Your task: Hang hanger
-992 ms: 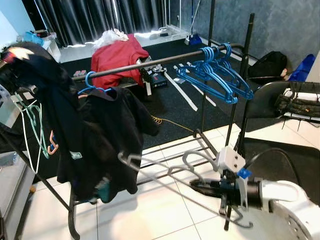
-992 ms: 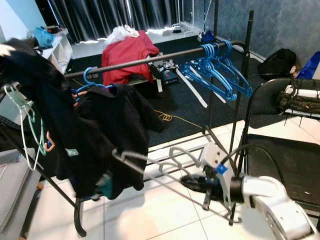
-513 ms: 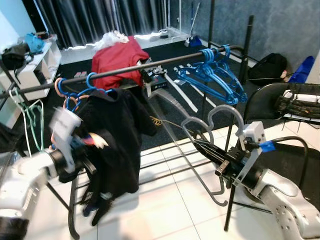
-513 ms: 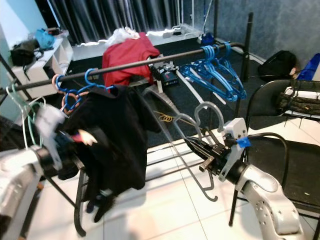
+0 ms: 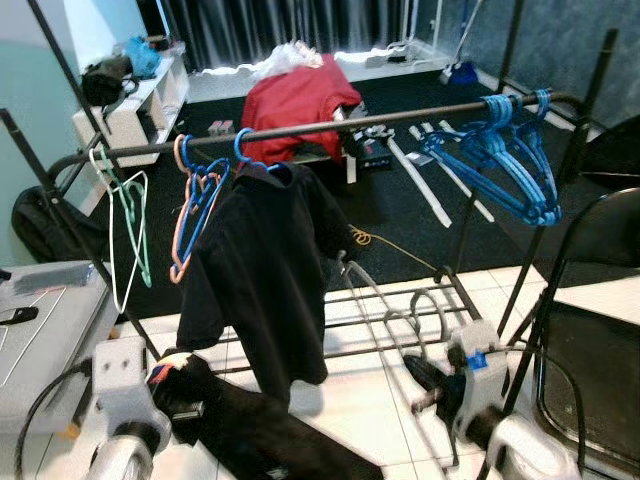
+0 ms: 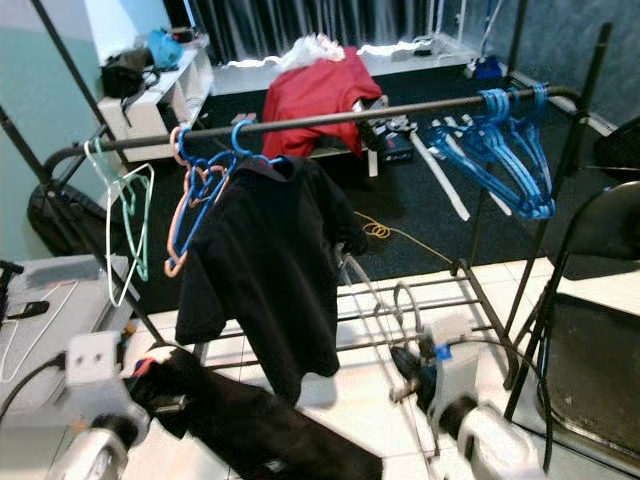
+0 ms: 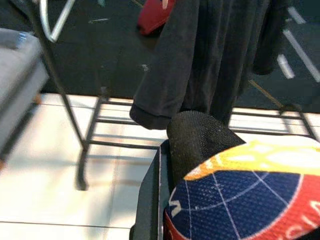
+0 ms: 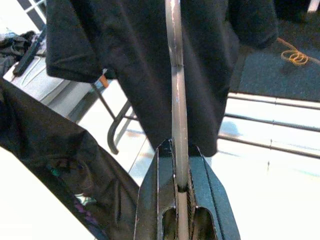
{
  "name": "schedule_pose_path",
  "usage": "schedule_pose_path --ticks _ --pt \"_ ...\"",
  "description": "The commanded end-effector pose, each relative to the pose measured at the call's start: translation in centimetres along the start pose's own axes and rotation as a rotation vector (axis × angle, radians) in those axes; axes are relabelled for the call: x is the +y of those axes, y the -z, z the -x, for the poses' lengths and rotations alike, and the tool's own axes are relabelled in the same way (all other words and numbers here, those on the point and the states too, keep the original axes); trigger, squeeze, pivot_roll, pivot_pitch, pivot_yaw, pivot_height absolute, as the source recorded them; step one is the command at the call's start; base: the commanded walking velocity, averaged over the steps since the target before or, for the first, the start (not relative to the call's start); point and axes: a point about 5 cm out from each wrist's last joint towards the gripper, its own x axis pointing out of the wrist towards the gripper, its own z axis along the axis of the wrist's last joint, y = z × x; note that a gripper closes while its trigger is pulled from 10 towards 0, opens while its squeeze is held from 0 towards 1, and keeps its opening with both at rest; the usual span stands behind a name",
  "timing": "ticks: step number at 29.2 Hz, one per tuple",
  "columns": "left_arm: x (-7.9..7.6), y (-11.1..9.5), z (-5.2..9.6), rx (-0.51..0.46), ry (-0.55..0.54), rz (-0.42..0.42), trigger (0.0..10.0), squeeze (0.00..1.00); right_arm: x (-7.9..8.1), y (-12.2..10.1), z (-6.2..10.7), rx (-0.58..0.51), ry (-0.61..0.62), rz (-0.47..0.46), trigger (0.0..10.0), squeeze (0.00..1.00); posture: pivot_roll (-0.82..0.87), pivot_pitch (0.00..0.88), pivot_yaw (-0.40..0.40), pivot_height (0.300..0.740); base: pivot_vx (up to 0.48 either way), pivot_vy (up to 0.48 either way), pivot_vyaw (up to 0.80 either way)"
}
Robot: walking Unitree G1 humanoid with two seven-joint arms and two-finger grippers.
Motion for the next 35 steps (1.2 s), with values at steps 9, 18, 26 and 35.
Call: schedule_pose_path --ticks 9,18,26,35 --pt "-0.9 -1.1 0.1 -0.066 -0.085 0.032 10.0 0.0 0.2 -1.4 -1.0 -0.11 0.046 0.055 10.0 0.0 -0.08 0.0 0.026 0.74 0.0 0.0 0.76" --pt "-2.7 -1.4 0.0 -0.07 0.02 0.027 10.0 0.0 0.3 -1.8 -1.1 -0.127 0.04 0.036 10.0 0.0 -0.07 0.0 0.031 0.74 0.0 0.0 0.77" --pt "-2.6 -1.5 -0.4 -0.07 0.04 0.048 10.0 0.0 0.4 -2.0 -1.3 -0.137 0.035 0.031 10.0 0.0 -0.07 0.0 0.041 0.74 0.0 0.0 0.76" --pt "-2.6 -1.6 -0.4 -0.07 0.036 0.041 10.0 0.0 0.6 -2.0 -1.4 -0.148 0.03 0.029 10.0 0.0 -0.07 0.0 0.043 0.74 0.0 0.0 0.76"
